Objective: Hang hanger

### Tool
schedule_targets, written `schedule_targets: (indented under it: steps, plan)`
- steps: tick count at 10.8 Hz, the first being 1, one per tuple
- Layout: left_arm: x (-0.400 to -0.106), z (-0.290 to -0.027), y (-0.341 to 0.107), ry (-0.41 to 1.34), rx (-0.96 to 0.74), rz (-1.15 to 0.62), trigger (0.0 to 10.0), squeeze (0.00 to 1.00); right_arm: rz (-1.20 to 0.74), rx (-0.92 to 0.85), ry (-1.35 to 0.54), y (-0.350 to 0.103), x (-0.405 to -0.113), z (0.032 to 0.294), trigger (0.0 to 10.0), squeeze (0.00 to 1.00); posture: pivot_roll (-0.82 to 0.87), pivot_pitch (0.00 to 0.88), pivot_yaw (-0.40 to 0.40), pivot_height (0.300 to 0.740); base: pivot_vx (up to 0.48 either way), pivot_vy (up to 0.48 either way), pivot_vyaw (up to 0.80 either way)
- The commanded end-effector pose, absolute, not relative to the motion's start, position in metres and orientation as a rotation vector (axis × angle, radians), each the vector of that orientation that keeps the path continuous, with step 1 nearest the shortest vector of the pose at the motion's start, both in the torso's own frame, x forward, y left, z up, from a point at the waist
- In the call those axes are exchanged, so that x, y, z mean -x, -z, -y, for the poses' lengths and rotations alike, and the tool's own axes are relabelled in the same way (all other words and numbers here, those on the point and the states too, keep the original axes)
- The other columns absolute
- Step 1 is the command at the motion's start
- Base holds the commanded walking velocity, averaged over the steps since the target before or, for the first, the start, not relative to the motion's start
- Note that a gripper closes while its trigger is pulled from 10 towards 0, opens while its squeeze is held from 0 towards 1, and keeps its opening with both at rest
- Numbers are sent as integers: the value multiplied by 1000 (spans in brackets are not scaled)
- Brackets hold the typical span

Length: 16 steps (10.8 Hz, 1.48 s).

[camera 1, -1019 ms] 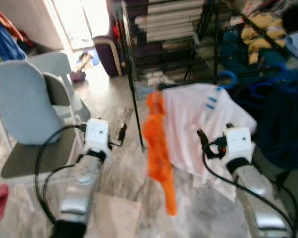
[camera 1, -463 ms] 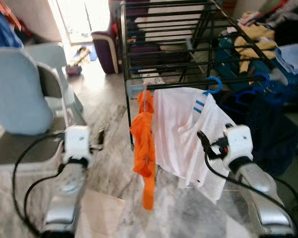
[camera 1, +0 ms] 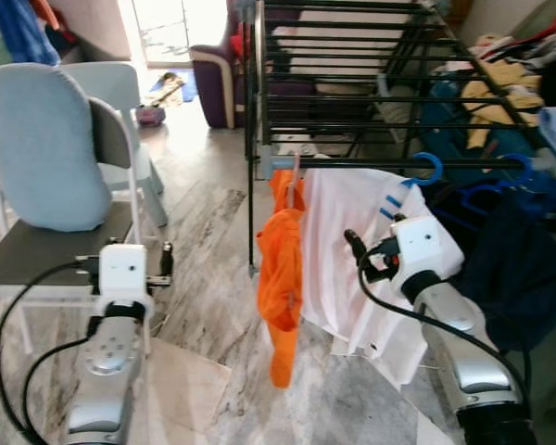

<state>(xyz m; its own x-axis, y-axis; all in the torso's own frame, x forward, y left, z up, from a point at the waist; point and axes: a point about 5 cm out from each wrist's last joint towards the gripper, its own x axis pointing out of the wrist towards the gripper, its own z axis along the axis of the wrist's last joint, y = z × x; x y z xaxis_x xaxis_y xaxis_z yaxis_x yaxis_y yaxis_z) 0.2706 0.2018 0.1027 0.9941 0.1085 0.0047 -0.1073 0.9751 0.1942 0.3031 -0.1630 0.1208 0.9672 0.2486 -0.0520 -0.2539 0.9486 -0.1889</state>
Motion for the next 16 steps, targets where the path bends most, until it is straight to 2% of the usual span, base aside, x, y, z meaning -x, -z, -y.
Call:
schedule_targets:
  steps: [1,5,9,11,12,16]
  plan:
    - [-271,-197,-108,-71,-194,16,10000,0,-25,186,-210,-120,-300,170,10000,0,-78,0,-18,740,0,0,0]
    - [-275,-179,-102,6,-212,2,10000,0,-32,161,-127,-113,-283,183,10000,0,-151,0,41,740,0,0,0]
    - [-286,-166,-101,27,-182,-1,10000,0,-21,165,-79,-116,-283,190,10000,0,-198,0,86,740,0,0,0]
    - [-288,-173,-105,-15,-185,11,10000,0,-6,176,-40,-121,-282,198,10000,0,-221,0,105,740,0,0,0]
    - [-283,-180,-104,-21,-148,-2,10000,0,-2,166,-28,-124,-276,202,10000,0,-229,0,107,740,0,0,0]
    - [-260,-185,-91,33,-194,-39,10000,0,-49,166,-30,-114,-252,208,10000,0,-203,0,84,740,0,0,0]
